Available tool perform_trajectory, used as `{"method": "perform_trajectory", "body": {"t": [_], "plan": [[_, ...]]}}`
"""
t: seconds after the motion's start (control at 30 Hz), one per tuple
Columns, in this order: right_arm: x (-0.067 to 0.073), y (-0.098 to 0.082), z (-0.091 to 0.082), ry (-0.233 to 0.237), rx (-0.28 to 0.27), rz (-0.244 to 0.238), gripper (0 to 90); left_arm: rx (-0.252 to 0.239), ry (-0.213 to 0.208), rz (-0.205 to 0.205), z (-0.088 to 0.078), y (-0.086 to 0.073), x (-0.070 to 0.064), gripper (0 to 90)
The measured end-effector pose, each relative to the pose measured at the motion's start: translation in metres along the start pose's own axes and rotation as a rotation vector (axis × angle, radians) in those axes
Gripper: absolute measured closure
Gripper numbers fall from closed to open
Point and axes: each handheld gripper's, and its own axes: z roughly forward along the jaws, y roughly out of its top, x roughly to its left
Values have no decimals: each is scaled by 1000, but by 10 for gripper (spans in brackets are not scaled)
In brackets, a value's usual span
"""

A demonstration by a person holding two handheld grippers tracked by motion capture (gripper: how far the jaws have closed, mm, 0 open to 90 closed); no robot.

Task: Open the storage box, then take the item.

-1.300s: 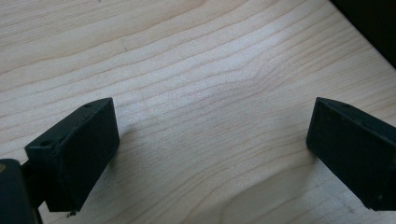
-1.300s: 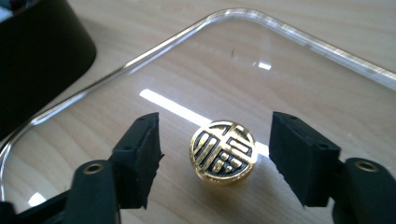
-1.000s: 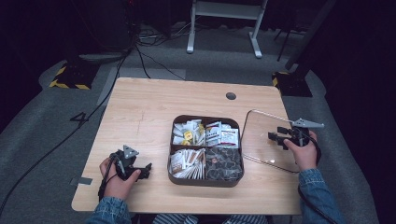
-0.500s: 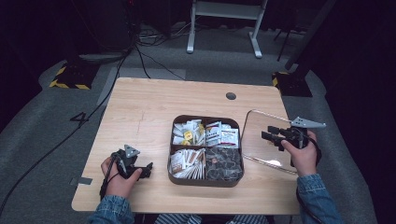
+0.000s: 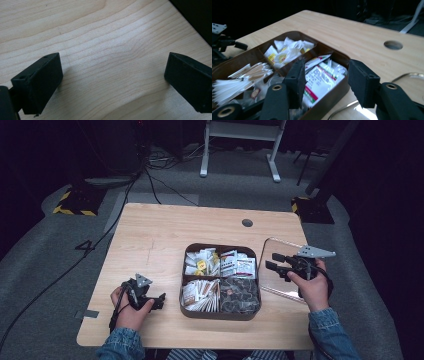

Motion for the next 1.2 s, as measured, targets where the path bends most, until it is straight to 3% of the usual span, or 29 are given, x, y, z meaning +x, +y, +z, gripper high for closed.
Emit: {"method": "perform_trajectory", "body": {"t": [0.07,0.1,0.33,0.63,0.93,0.97,1.0,1.03,1.2], "plan": [[3,1,3,-4,-16,-13,475,-1,0,0,0,0,0,22],[6,2,5,7,5,15,476,0,0,0,0,0,0,22],[32,8,27,70,70,-42,458,-1,1,1,0,0,0,22],[73,15,61,177,130,-112,512,-1,0,1,0,0,0,22],[100,12,88,277,189,-124,522,0,-1,8,0,0,-1,22],[108,10,96,301,225,-144,520,0,-3,8,0,0,-1,21],[108,10,96,301,225,-144,520,0,-3,8,0,0,-1,21],[117,8,102,316,251,-183,520,0,-3,7,0,0,-1,21],[133,8,114,351,295,-211,526,0,-8,9,-1,-1,-1,21]]}}
